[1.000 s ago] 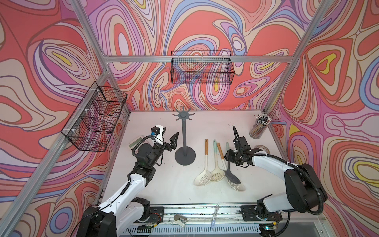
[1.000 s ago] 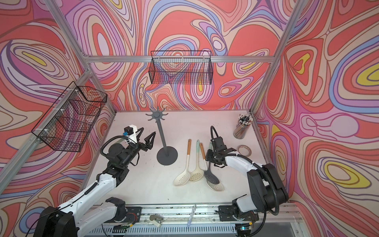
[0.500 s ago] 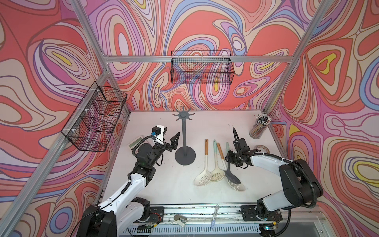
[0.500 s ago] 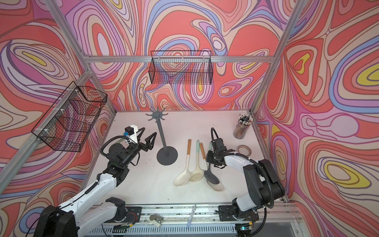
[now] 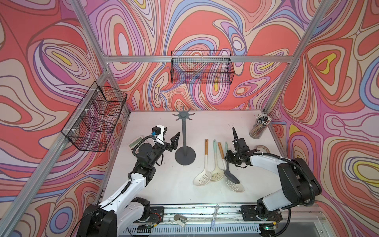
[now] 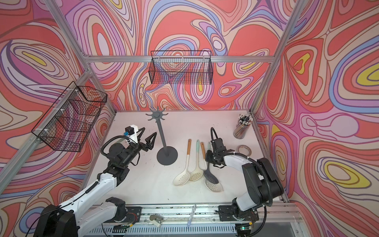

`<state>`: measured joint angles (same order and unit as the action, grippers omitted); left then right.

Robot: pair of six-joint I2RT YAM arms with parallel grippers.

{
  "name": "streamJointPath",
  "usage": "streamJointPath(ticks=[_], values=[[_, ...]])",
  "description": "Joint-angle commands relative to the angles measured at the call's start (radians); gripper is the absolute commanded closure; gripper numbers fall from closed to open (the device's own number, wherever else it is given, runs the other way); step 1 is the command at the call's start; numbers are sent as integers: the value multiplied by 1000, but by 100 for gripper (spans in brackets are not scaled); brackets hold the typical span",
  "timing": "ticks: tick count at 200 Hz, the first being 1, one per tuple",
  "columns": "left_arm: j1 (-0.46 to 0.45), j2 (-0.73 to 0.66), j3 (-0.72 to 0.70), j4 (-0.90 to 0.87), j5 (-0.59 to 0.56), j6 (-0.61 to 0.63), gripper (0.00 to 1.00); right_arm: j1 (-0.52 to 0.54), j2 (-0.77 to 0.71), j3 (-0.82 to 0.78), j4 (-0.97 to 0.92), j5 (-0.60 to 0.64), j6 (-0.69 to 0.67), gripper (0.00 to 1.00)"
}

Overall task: Hang the skimmer on the kitchen utensil rack
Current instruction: Pick up the skimmer from the center of the board.

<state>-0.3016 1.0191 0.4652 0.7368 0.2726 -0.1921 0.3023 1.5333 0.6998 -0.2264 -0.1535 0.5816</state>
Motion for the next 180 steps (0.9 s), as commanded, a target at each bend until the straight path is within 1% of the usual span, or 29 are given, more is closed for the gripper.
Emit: streamJointPath(ticks=[1,5,7,29,61,105,137,152,165,180], values=[[-5,6,0,32,5,-1,13,-3,-11,-16,-29,37,18,95],[-4,7,0,32,5,-1,13,-3,-14,-16,-32,41,17,100],[-4,7,0,32,4,-1,13,-2,-16,-16,-33,42,16,100],[-4,7,0,33,5,-1,13,-2,-29,-3,-56,53,0,100],[-4,8,0,33,7,-2,13,-3,-74,29,-110,105,-19,100],[-5,4,4,29,26,-3,13,-3,-165,130,-227,205,-83,100],[-5,6,7,29,37,-6,13,-2,-218,202,-257,219,-117,100],[-6,0,6,23,40,-6,13,-2,-246,232,-253,209,-142,100],[-14,-9,3,14,45,-2,13,-2,-276,249,-222,174,-180,100],[-37,-22,-1,-3,43,19,14,8,-316,245,-132,43,-256,100]])
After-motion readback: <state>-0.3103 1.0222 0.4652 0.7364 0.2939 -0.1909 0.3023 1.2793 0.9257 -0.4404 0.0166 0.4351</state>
